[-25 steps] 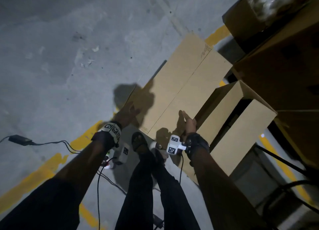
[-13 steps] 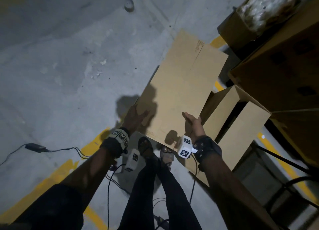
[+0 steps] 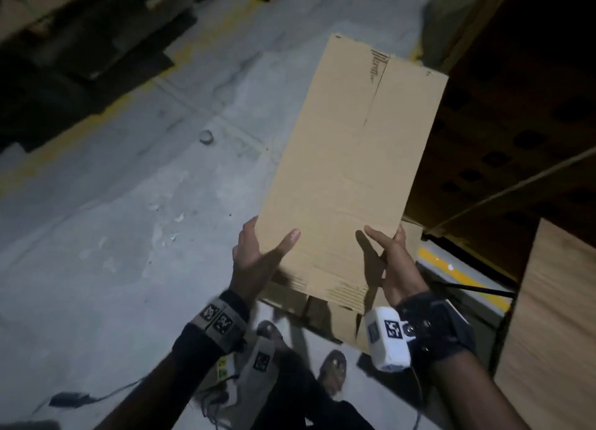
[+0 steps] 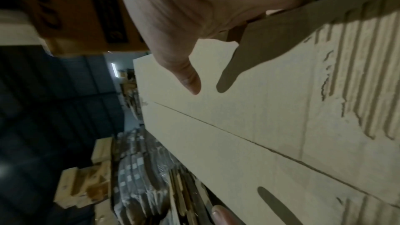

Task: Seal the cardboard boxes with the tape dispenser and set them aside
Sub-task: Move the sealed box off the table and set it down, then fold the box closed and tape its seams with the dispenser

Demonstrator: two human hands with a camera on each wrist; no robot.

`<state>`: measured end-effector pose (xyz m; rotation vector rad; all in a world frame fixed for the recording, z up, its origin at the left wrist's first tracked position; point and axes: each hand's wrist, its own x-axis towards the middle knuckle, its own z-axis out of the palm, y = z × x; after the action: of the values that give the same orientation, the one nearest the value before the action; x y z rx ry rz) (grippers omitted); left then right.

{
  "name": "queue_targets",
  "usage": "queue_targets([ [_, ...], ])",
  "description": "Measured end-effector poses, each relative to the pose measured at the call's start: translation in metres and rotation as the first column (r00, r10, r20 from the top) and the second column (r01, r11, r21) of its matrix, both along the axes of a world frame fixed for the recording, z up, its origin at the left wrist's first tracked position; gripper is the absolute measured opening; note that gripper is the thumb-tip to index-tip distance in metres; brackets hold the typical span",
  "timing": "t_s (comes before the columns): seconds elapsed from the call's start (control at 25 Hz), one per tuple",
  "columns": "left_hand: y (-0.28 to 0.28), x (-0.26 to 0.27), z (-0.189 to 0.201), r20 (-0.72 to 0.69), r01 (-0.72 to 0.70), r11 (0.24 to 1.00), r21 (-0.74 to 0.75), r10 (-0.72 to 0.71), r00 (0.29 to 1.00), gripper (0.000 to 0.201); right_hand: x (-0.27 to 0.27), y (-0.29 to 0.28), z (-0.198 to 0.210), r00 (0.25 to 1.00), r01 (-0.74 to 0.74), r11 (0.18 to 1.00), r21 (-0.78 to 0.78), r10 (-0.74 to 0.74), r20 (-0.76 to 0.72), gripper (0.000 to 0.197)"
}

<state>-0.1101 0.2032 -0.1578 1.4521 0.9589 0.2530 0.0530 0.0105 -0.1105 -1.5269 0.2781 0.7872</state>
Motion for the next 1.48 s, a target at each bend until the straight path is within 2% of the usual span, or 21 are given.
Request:
queue_targets([
  [0.08, -0.034, 0.006, 0.024, 0.071, 0.084, 0.996, -0.017, -0.083, 0.994, 0.081, -0.007, -0.038, 0.034, 0.992, 0.085, 0.996, 0.04, -0.088, 0.085, 0.055],
  [0.24, -0.101, 0.021, 0.056, 0.107, 0.335, 0.936, -0.108, -0.324, 0.94, 0.097, -0.017, -0.133, 0.072, 0.937, 0.259, 0.944, 0.206, -0.298, 0.183, 0.058],
  [0.4, -0.199, 0.045, 0.096, 0.18, 0.515, 0.853, -0.087, -0.495, 0.85, 0.083, -0.034, -0.249, 0.097, 0.861, 0.38, 0.897, 0.227, -0.433, 0.267, 0.068],
  [0.52, -0.279, 0.047, 0.107, 0.192, 0.598, 0.8, -0.053, -0.58, 0.792, 0.082, -0.064, -0.332, 0.102, 0.803, 0.479, 0.837, 0.266, -0.54, 0.252, 0.062],
  [0.68, -0.386, 0.039, 0.099, 0.081, 0.706, 0.708, 0.016, -0.705, 0.705, 0.094, -0.109, -0.448, 0.095, 0.716, 0.591, 0.736, 0.33, -0.667, 0.205, 0.061],
  [0.76, -0.435, 0.034, 0.1, 0.05, 0.752, 0.659, -0.007, -0.751, 0.658, 0.088, -0.124, -0.498, 0.085, 0.693, 0.63, 0.706, 0.324, -0.699, 0.177, 0.059],
  [0.88, -0.501, 0.031, 0.105, 0.028, 0.788, 0.614, -0.053, -0.788, 0.616, 0.065, -0.136, -0.562, 0.063, 0.687, 0.654, 0.697, 0.292, -0.71, 0.156, 0.059],
  [0.96, -0.532, 0.035, 0.098, 0.014, 0.818, 0.572, -0.065, -0.819, 0.573, 0.07, -0.137, -0.595, 0.043, 0.684, 0.679, 0.688, 0.256, -0.72, 0.121, 0.064],
  [1.08, -0.561, 0.047, 0.084, -0.007, 0.842, 0.539, -0.024, -0.842, 0.539, 0.091, -0.134, -0.627, 0.025, 0.701, 0.685, 0.696, 0.215, -0.71, 0.07, 0.078],
  [1.2, -0.583, 0.074, 0.084, -0.002, 0.864, 0.503, 0.034, -0.864, 0.503, 0.086, -0.115, -0.654, 0.021, 0.725, 0.658, 0.727, 0.196, -0.682, 0.094, 0.077],
  [1.28, -0.596, 0.097, 0.086, 0.026, 0.896, 0.444, 0.004, -0.896, 0.444, 0.086, -0.105, -0.671, 0.019, 0.764, 0.613, 0.778, 0.14, -0.628, 0.148, 0.095],
  [1.4, -0.621, 0.133, 0.09, 0.024, 0.887, 0.449, -0.111, -0.891, 0.454, 0.102, -0.112, -0.691, 0.01, 0.844, 0.508, 0.852, -0.125, -0.462, 0.274, 0.116],
  [1.48, -0.637, 0.154, 0.092, 0.062, 0.884, 0.441, -0.156, -0.889, 0.454, 0.102, -0.12, -0.697, 0.011, 0.892, 0.408, 0.843, -0.351, -0.285, 0.351, 0.135],
])
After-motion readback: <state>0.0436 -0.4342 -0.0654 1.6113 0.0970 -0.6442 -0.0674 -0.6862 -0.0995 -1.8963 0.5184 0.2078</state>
